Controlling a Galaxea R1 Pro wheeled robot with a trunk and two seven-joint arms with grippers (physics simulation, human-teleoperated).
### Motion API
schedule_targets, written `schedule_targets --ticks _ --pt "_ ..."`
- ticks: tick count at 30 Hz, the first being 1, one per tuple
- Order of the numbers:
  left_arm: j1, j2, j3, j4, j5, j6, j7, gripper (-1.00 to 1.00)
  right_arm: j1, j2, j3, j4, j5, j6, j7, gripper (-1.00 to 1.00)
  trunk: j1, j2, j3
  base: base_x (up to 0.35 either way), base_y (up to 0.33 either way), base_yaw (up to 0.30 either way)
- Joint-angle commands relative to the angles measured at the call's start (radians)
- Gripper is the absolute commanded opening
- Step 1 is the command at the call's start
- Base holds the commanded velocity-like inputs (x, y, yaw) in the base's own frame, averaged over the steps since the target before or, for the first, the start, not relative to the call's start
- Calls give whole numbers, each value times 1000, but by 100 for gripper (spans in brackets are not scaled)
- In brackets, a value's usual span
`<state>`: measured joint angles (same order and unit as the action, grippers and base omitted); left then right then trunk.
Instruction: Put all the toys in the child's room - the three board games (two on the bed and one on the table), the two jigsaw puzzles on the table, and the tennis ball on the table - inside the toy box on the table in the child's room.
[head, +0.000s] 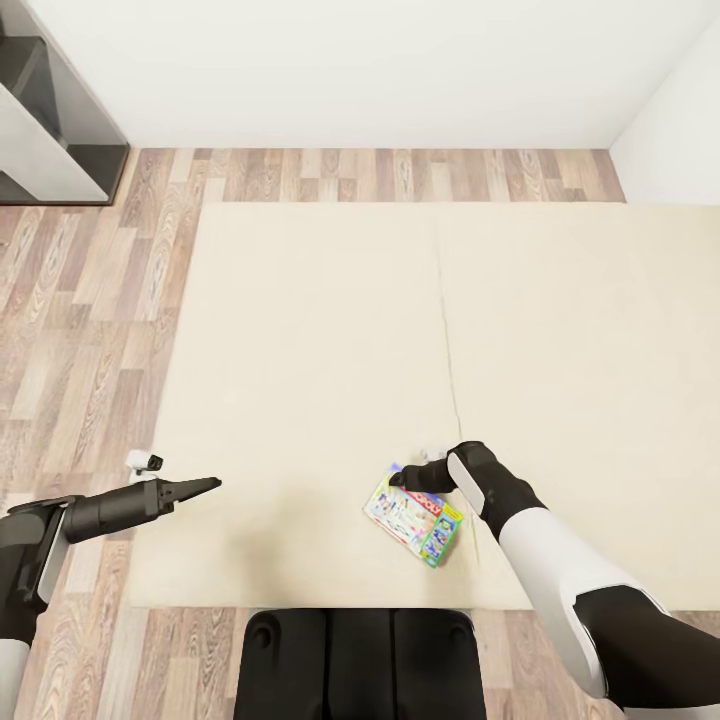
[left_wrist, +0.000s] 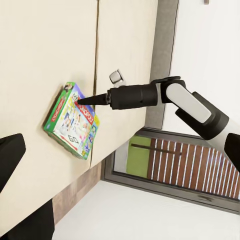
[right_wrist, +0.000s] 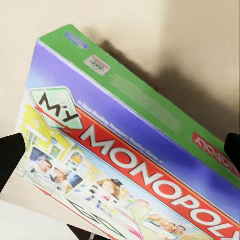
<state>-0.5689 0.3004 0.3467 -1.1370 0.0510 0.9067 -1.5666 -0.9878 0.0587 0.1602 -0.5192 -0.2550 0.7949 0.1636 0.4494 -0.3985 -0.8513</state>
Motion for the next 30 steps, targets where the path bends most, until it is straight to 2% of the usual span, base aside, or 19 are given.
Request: schedule_targets --ticks 1,11,30 --pt "0 0 0 0 -1 11 -4 100 0 0 3 -1 -1 4 1 100 1 -2 -1 0 68 0" --pt "0 0 0 0 0 11 -4 100 0 0 2 -1 -2 3 1 100 1 -2 -1 0 73 0" --pt "0 1 0 0 1 11 -4 100 3 -1 5 -29 8 0 -8 100 1 -2 -1 0 3 0"
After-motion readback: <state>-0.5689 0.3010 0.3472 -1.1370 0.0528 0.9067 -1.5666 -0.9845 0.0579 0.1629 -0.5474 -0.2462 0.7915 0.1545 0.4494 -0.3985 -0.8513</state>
